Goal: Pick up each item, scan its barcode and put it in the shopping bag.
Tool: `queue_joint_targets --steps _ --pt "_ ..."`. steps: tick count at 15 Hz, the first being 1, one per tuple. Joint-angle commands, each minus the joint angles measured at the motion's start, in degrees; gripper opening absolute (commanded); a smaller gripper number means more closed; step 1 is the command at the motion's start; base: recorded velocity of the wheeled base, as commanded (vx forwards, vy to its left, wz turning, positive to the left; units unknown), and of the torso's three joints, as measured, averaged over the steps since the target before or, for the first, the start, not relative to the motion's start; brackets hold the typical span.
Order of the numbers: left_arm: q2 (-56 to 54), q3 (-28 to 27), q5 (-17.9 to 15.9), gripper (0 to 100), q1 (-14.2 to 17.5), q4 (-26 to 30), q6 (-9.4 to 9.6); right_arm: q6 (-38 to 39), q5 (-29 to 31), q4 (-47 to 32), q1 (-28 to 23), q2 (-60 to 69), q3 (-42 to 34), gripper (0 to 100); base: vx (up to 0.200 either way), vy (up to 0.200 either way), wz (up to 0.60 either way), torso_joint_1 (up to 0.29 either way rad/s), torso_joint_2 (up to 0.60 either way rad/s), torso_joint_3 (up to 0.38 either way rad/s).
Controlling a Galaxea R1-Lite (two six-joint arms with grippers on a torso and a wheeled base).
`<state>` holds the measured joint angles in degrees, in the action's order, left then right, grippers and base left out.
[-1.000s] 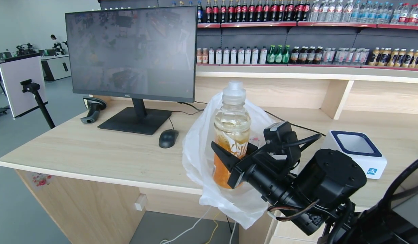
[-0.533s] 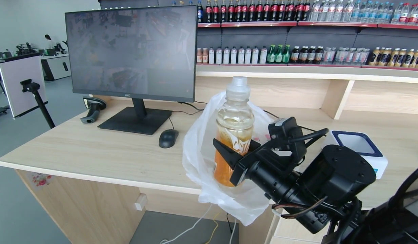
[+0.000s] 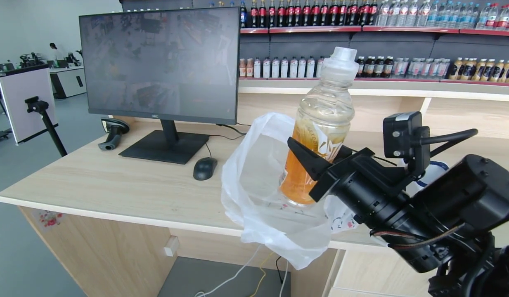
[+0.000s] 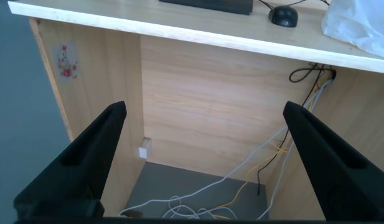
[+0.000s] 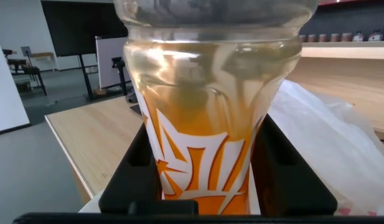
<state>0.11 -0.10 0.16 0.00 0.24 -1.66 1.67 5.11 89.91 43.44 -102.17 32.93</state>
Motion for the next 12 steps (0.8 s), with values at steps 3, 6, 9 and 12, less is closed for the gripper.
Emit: queue_joint_targets --steps 3,6,9,12 --pt "0.0 0.0 0.0 100 0.0 0.0 0.08 0.0 0.0 0.1 -2.0 1.2 0.4 0 0.0 0.2 0.0 0.001 0.0 0.002" --pt "0.0 0.0 0.0 100 0.0 0.0 0.08 0.0 0.0 0.1 -3.6 1.4 0.5 0 0.0 0.2 0.0 0.006 0.0 -0.002" --pt "0.0 0.0 0.0 100 0.0 0.0 0.08 0.0 -0.1 0.1 -4.1 0.7 0.7 0 0.0 0.0 0.0 0.0 0.0 0.0" --pt "0.0 0.0 0.0 100 0.0 0.0 0.08 -0.1 -0.1 0.1 -5.4 -0.5 1.9 0 0.0 0.0 0.0 0.0 0.0 0.0"
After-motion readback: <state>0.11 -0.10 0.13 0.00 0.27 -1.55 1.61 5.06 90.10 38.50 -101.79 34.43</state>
